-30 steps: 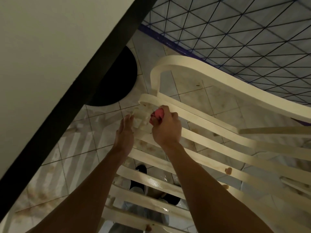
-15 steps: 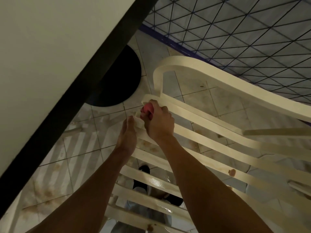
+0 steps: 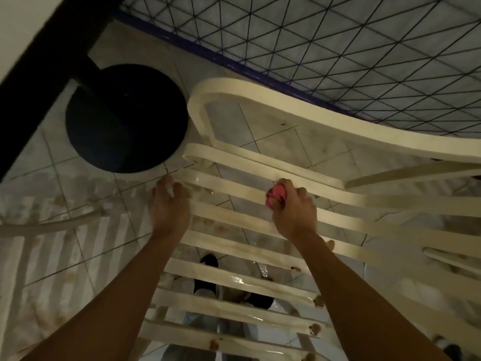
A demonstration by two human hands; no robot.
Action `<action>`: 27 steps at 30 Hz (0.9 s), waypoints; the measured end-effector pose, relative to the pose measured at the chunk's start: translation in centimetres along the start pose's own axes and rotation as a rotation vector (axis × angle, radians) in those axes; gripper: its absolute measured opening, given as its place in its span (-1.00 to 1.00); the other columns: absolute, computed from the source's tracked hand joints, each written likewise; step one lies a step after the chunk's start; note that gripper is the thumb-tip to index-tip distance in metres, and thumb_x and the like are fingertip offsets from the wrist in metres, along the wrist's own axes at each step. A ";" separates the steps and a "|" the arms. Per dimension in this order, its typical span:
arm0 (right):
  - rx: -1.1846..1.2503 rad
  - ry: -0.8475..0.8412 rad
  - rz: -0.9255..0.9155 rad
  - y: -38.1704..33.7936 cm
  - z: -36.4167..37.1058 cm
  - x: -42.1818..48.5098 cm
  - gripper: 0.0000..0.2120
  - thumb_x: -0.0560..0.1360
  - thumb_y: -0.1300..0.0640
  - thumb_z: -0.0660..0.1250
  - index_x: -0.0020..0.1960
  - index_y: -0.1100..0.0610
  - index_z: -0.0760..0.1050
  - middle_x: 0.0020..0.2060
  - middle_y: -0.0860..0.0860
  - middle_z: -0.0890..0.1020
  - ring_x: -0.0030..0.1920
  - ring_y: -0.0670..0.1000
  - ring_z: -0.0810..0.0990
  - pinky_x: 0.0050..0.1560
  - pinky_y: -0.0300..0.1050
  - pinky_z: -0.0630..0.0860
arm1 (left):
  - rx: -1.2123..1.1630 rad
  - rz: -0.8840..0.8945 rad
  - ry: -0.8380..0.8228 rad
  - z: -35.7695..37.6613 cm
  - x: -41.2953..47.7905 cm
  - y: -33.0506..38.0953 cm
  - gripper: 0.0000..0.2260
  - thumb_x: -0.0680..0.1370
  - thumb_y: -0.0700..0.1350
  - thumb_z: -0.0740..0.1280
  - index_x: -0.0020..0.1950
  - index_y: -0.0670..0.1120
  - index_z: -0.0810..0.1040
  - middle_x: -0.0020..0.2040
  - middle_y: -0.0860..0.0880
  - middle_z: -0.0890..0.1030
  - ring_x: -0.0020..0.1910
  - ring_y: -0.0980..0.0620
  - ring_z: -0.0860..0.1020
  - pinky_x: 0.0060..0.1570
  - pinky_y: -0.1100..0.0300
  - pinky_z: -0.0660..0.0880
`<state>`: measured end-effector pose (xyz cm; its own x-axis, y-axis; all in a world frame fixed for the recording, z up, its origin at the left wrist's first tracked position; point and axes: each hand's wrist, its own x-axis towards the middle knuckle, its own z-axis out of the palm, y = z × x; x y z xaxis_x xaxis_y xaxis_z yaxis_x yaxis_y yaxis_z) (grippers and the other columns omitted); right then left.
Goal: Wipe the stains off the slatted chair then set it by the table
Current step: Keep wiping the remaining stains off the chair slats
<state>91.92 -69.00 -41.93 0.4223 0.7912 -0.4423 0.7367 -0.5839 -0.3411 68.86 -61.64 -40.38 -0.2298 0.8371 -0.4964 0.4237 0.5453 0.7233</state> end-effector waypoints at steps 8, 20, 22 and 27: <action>-0.015 0.040 -0.015 3.3 -1.1 -0.2 -0.65 0.52 -0.07 0.33 0.25 -0.15 0.32 0.02 0.06 0.58 0.04 0.17 0.48 0.13 0.06 0.35 | 0.654 0.812 -0.242 6.3 -0.8 2.0 -0.54 0.61 0.03 0.16 0.49 -0.09 0.36 0.48 -0.11 0.37 0.44 -0.17 0.29 0.42 -0.16 0.25; -0.187 -0.001 0.130 9.6 -7.6 -6.8 -0.63 0.54 0.07 0.39 0.31 0.04 0.41 0.16 0.18 0.38 0.15 0.20 0.44 0.06 0.13 0.55 | 1.248 0.652 -0.560 9.8 0.8 2.1 -0.36 0.64 0.27 -0.08 0.52 0.17 -0.46 0.46 0.08 -0.59 0.47 -0.16 -0.53 0.41 -0.29 -0.38; -0.292 -0.001 0.166 10.2 -7.3 -7.3 -0.64 0.54 0.09 0.38 0.31 0.04 0.42 0.14 0.18 0.42 0.13 0.20 0.46 0.06 0.09 0.52 | 1.256 0.643 -0.568 9.8 0.9 2.2 -0.36 0.63 0.29 -0.11 0.50 0.18 -0.49 0.44 0.08 -0.62 0.44 -0.15 -0.56 0.40 -0.30 -0.39; -0.523 -0.054 0.190 10.7 -6.2 -7.2 -0.61 0.56 0.16 0.31 0.37 0.03 0.36 0.18 0.16 0.45 0.16 0.20 0.47 0.21 0.05 0.43 | 1.253 0.616 -0.618 9.8 1.0 2.3 -0.36 0.63 0.29 -0.12 0.48 0.20 -0.52 0.42 0.08 -0.63 0.34 -0.11 -0.64 0.39 -0.29 -0.40</action>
<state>100.06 -79.80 -37.29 0.5562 0.6623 -0.5020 0.8197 -0.5367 0.2001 78.23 -59.98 -43.89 0.5098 0.5905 -0.6256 0.8320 -0.5233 0.1841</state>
